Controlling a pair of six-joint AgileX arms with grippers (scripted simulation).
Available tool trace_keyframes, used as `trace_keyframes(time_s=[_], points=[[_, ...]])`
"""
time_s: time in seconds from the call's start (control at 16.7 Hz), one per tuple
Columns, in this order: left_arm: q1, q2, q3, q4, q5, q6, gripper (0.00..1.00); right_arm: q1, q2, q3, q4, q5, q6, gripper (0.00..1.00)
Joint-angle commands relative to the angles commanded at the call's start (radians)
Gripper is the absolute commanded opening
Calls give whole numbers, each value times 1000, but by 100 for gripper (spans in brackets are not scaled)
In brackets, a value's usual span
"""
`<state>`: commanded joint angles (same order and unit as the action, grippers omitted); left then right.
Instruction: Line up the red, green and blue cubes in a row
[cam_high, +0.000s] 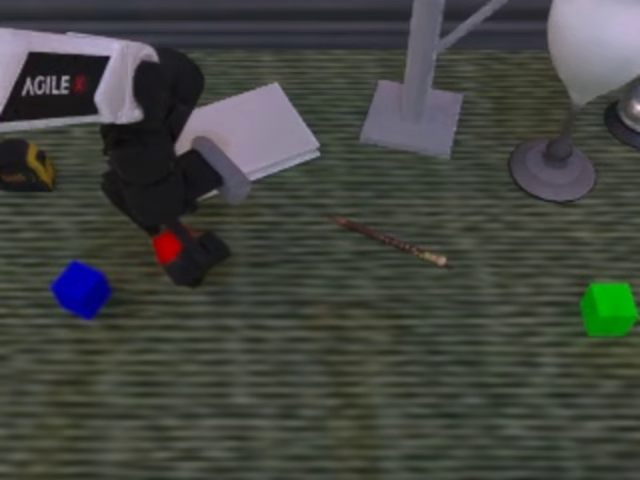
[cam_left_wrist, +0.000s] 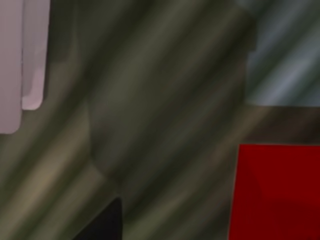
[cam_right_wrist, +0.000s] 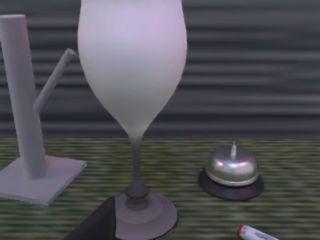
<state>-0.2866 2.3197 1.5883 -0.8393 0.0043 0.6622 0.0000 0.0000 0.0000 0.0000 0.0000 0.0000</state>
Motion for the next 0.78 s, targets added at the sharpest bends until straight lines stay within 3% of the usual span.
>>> trace_keyframes(time_s=[0.6,0.78], points=[[0,0,0,0,0,0,2,0,0,0,0,0,0,100],[0,0,0,0,0,0,0,0,0,0,0,0,0,100]])
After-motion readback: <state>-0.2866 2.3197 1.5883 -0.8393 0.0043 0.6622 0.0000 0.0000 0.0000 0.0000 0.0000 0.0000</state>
